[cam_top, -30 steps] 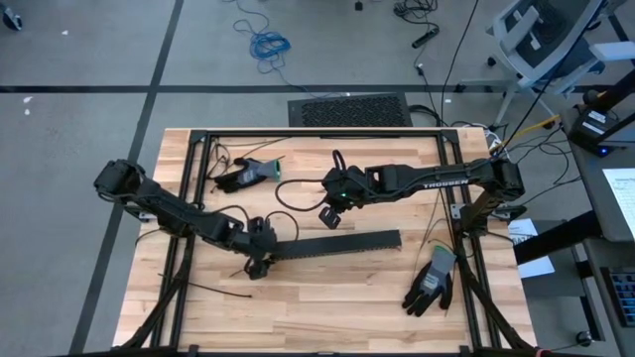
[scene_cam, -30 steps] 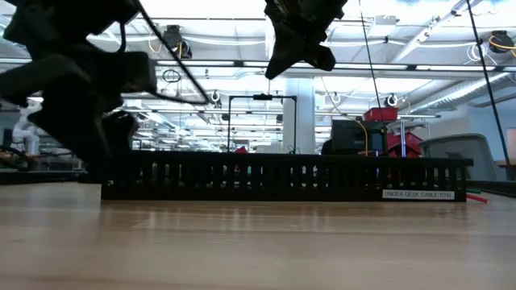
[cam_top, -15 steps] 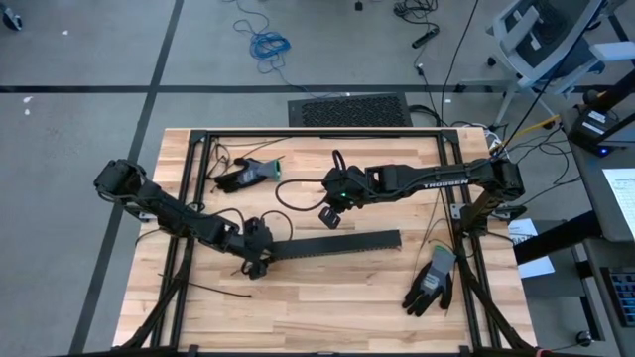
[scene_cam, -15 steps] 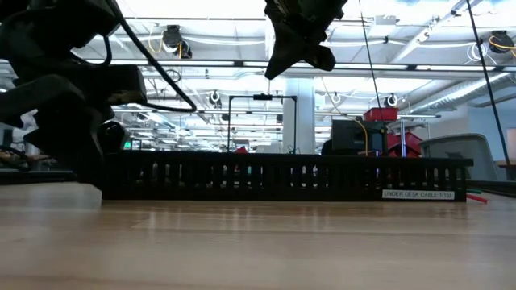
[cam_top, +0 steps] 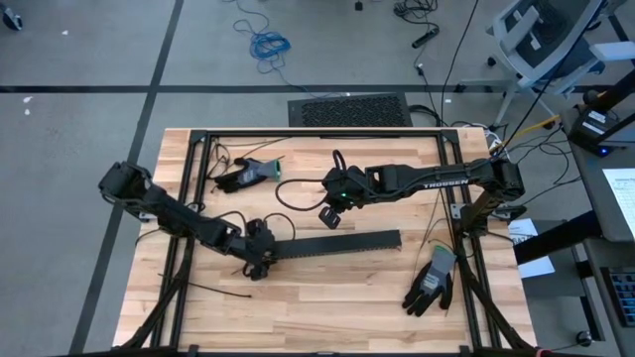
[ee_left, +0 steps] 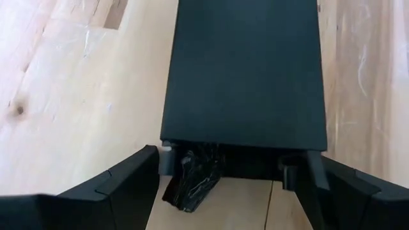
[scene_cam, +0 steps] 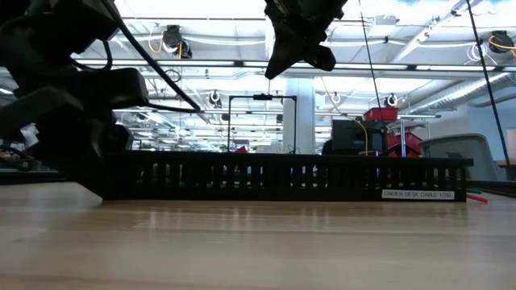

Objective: Ziptie cables
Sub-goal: Close the black cable duct

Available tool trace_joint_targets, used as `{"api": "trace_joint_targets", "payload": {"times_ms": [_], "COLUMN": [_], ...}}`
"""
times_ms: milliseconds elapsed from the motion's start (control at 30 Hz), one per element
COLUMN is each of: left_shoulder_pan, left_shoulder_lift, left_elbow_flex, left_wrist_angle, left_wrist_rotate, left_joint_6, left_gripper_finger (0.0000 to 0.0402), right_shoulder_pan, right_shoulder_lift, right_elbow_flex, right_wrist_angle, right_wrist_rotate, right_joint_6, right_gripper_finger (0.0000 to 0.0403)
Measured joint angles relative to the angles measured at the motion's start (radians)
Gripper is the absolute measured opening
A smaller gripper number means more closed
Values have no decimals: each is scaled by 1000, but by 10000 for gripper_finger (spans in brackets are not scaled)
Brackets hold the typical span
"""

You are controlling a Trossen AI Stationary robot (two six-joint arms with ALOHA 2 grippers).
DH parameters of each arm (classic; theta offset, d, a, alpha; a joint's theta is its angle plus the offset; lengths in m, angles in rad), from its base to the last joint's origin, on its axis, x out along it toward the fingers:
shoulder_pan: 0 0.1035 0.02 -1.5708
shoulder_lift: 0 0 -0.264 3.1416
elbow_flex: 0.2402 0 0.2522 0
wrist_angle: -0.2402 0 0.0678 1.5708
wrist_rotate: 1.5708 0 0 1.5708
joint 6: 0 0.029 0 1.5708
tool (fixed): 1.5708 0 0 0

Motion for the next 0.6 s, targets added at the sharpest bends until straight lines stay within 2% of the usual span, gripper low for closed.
{"api": "trace_joint_targets", "payload": {"times_ms": [400,600], "left_shoulder_pan": [-12,-19], "left_shoulder_lift": [36,36], "left_elbow_flex": [1,2], "left_wrist_angle": [33,33], "left_wrist_rotate": [-5,-5], "left_joint_6": [16,18], "left_gripper_finger": [323,290], "right_shoulder_pan": [0,0], "right_shoulder_lift": [0,0], "right_elbow_flex": [0,0], "right_wrist_angle": [0,0], "right_wrist_rotate": [0,0], "right_joint_6": [11,12], "right_gripper_finger": [0,0]}}
